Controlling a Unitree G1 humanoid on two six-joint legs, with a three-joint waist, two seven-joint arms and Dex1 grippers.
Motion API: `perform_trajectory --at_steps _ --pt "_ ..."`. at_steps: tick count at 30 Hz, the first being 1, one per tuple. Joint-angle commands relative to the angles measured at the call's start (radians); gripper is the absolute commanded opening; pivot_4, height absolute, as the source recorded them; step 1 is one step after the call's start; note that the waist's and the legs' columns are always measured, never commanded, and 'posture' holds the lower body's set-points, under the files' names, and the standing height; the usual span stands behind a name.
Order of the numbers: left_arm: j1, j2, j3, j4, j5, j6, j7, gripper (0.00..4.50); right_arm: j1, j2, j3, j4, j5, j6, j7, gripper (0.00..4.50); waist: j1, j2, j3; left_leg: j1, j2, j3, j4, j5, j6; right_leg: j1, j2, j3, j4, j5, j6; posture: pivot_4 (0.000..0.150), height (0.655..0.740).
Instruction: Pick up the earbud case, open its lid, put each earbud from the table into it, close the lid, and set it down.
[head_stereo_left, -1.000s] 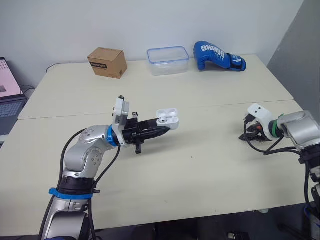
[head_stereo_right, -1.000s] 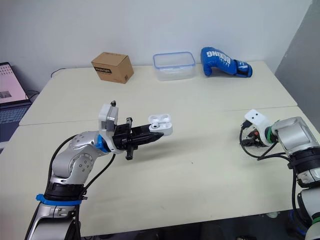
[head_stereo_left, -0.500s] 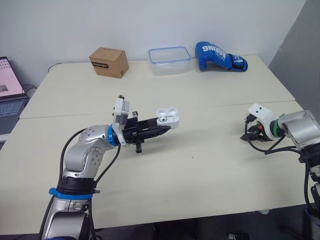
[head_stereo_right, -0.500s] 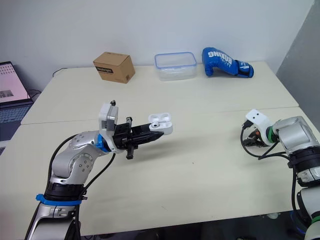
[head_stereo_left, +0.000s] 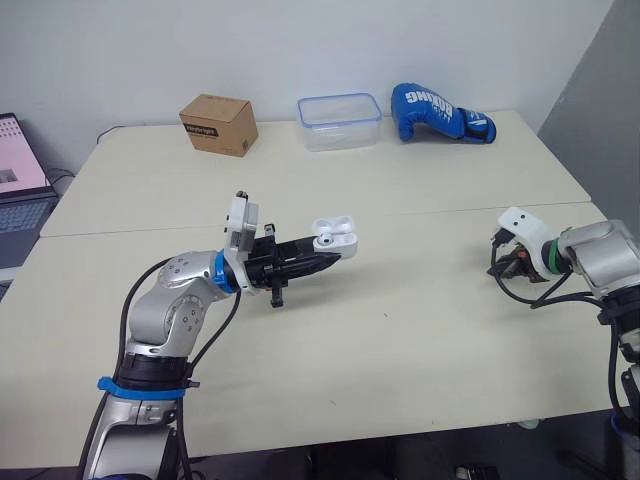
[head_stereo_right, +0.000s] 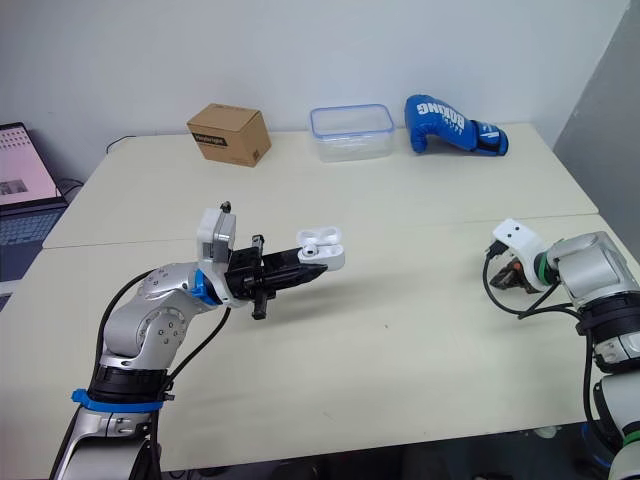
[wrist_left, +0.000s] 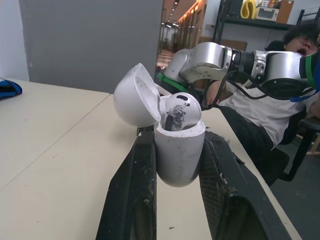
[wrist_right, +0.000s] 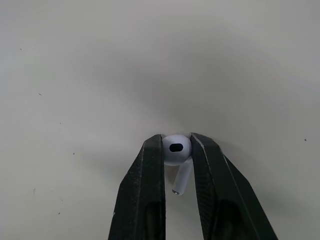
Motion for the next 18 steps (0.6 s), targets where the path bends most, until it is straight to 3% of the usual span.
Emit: perform_trajectory --at_steps 1,11,18 --pt "0.001 0.005 0.015 -0.017 -0.006 -0.03 -0.012 0.77 0.002 -0.029 -0.004 -0.001 -0.027 -0.009 0.035 0.42 0.0 0.0 0.0 0.0 0.0 0.0 0.0 0.0 0.0 0.0 0.0 0.0 0.0 0.0 0.0 0.15 0.7307" --pt "0.003 0.004 0.011 0.001 0.001 -0.055 -0.024 0.77 0.067 -0.139 0.071 -0.313 -0.023 -0.116 0.319 0.42 -0.004 0.0 0.0 0.0 0.001 0.001 0.0 0.0 0.0 -0.001 0.0 0.0 0.0 0.0 0.0 0.15 0.7307" --pt "-0.004 -0.004 0.006 0.016 0.007 -0.068 -0.028 0.77 0.039 -0.086 0.169 -0.351 -0.118 -0.185 0.354 0.42 -0.002 0.0 0.0 0.0 0.0 0.0 0.0 0.0 0.0 -0.001 0.0 0.0 0.0 0.0 0.0 0.15 0.7307"
